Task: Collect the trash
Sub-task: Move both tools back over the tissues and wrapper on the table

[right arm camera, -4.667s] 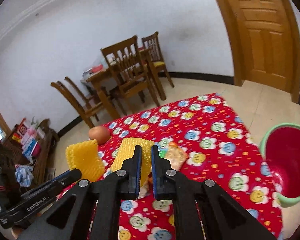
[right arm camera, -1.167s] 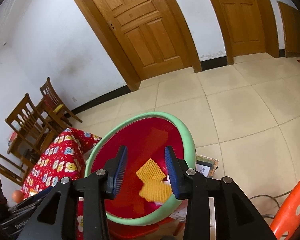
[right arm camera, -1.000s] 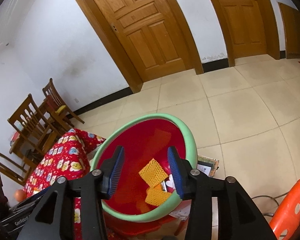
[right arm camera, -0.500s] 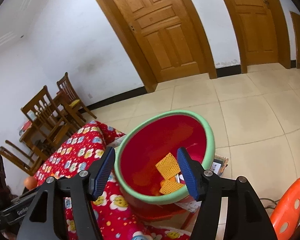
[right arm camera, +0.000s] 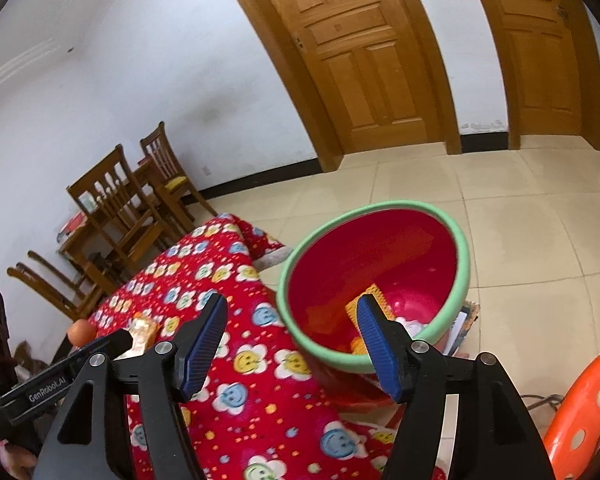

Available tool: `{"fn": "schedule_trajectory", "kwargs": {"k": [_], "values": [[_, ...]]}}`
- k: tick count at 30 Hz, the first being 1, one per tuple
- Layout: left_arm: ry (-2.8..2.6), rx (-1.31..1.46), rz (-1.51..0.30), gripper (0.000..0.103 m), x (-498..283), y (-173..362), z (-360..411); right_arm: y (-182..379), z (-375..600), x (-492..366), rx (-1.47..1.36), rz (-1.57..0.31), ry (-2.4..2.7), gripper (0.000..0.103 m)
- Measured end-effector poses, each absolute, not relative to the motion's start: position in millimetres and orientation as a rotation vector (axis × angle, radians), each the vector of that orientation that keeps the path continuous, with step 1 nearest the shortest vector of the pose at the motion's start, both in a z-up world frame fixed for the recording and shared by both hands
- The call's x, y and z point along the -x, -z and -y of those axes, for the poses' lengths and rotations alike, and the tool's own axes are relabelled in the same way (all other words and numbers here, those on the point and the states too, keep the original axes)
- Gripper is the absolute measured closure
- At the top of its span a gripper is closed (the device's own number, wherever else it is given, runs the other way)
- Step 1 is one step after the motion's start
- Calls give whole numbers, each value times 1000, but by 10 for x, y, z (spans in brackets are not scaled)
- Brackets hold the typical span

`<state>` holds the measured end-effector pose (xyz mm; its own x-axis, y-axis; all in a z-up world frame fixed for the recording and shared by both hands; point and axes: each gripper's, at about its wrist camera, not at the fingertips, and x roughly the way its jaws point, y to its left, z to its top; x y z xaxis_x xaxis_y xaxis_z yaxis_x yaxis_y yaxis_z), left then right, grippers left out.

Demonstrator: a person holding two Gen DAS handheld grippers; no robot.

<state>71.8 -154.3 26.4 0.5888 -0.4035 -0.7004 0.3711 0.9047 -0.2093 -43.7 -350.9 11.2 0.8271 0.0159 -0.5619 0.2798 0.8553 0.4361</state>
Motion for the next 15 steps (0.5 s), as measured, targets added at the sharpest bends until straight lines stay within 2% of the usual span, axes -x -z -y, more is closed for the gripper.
{"fn": "schedule_trajectory", "kwargs": {"k": [15], "values": [[339, 101, -789, 37, -589, -335, 865, -64, 3035, 322, -497, -642, 72, 35]]}}
